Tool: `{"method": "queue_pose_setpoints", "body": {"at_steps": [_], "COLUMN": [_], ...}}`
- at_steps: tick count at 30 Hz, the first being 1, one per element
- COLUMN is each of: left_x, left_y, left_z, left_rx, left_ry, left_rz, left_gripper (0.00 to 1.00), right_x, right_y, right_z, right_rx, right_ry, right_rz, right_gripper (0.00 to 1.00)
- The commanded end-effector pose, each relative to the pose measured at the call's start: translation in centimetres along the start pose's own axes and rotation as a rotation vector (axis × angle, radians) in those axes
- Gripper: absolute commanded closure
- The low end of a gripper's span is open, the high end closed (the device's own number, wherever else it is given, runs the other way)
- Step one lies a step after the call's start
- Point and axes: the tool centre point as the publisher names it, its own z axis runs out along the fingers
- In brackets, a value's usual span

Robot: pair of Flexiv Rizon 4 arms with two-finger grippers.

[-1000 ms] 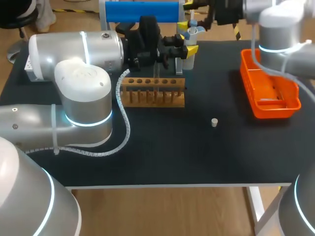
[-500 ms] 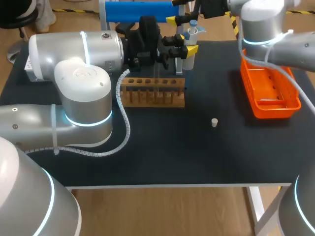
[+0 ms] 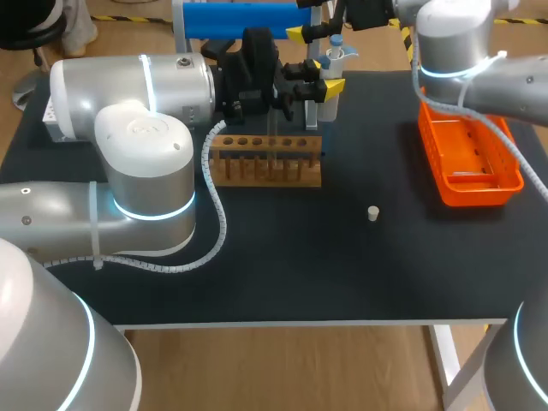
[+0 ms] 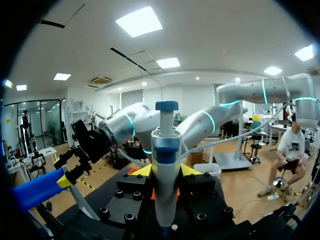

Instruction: Invert the test tube, pick up the pipette, mount the tip to pipette, aspirate from beaker and dispense into the tube, eject the tip, return the pipette, and cap with the stopper.

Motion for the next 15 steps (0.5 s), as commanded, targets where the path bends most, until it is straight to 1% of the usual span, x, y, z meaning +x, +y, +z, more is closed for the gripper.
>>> {"method": "queue_pose_setpoints", "body": {"at_steps": [1, 11, 15], "left_x": [0.05, 0.05, 0.42], "left_y": [0.04, 0.04, -0.04], "left_z": [0.05, 0.05, -0.76], "left_rx": [0.003, 0.003, -0.041], "left_ry": [-0.003, -0.003, -0.015], "left_rz": [0.0, 0.0, -0.006], "left_gripper": [1.0, 1.0, 1.0], "right_x": [-0.12, -0.12, -0.12], "right_y": [0.04, 0.04, 0.04], "right_z": [-0.07, -0.07, -0.07], "right_rx": [0.004, 0.004, 0.004], "right_ry": [0.005, 0.005, 0.005], "right_rz": [0.001, 0.001, 0.001], "right_gripper": [0.0, 0.0, 0.0]}}
